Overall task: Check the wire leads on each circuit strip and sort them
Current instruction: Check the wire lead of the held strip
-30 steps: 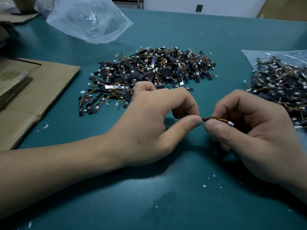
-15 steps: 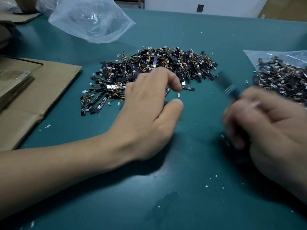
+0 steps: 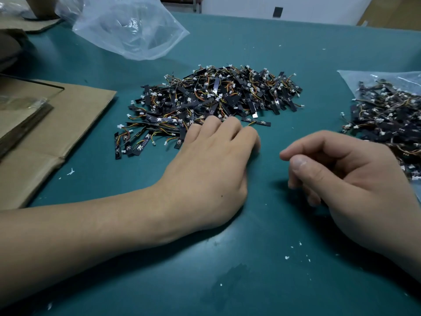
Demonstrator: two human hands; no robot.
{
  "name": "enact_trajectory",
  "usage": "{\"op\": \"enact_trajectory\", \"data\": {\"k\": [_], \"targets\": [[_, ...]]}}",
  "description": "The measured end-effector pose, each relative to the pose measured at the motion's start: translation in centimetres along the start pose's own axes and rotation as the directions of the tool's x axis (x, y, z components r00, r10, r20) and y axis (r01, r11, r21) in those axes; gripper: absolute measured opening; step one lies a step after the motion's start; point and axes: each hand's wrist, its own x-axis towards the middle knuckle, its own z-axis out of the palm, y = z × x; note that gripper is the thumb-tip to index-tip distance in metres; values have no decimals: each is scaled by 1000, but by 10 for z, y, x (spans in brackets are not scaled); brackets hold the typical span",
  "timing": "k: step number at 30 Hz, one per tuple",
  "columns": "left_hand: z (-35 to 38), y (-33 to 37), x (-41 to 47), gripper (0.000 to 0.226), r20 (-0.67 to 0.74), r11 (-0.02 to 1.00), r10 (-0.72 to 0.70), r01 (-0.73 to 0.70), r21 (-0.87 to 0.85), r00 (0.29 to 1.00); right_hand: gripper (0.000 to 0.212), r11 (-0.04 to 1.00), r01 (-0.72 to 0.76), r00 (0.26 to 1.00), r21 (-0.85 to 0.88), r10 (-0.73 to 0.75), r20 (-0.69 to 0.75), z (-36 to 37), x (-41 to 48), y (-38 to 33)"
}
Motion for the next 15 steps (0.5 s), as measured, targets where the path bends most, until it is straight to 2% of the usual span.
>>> {"op": "enact_trajectory", "data": {"k": [4, 6, 11, 15], "targets": [[4, -3, 2, 35, -15, 989, 40, -42, -142, 999, 14, 999, 11, 1000, -46, -10, 26, 1, -2, -2], [7, -4, 3, 38, -32, 982, 53, -58, -182, 998, 7, 1000, 6, 1000, -28, -5, 19, 1, -2, -1], [12, -6, 5, 50, -97, 944, 104, -129, -303, 990, 7, 1000, 1, 1000, -14, -1, 2, 1, -2, 0], [11, -7, 3, 54, -175, 903, 168, -222, -367, 970, 8, 998, -2, 998, -58, -2, -65, 0, -1, 1]]}}
